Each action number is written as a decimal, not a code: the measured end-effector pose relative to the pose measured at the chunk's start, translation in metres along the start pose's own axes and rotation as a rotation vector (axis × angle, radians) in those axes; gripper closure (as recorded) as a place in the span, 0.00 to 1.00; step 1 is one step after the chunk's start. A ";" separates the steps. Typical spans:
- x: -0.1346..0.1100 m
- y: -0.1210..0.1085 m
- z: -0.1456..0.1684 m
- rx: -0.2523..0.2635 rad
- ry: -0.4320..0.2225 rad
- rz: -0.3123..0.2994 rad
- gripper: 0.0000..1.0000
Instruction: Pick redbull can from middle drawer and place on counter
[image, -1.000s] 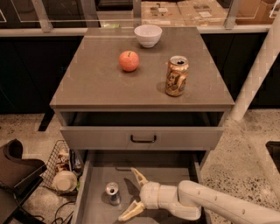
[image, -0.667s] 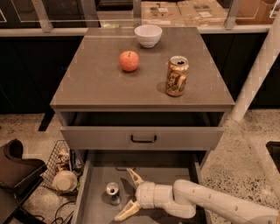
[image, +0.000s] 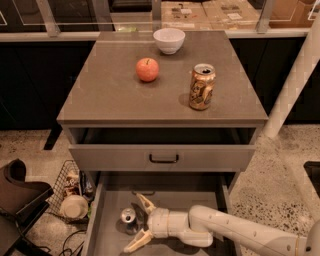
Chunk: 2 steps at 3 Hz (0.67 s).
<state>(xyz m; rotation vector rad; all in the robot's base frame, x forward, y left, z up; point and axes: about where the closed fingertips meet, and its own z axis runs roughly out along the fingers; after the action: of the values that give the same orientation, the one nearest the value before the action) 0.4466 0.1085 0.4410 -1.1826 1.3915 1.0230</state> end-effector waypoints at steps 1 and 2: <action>0.007 0.001 0.007 -0.004 -0.007 0.006 0.00; 0.015 0.003 0.013 -0.017 -0.028 0.012 0.16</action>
Offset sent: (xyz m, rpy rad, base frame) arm -0.0009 0.0152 -0.0280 0.0589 0.0148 0.0263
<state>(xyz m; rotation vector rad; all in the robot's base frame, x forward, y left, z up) 0.4458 0.1201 0.4245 -1.1688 1.3718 1.0581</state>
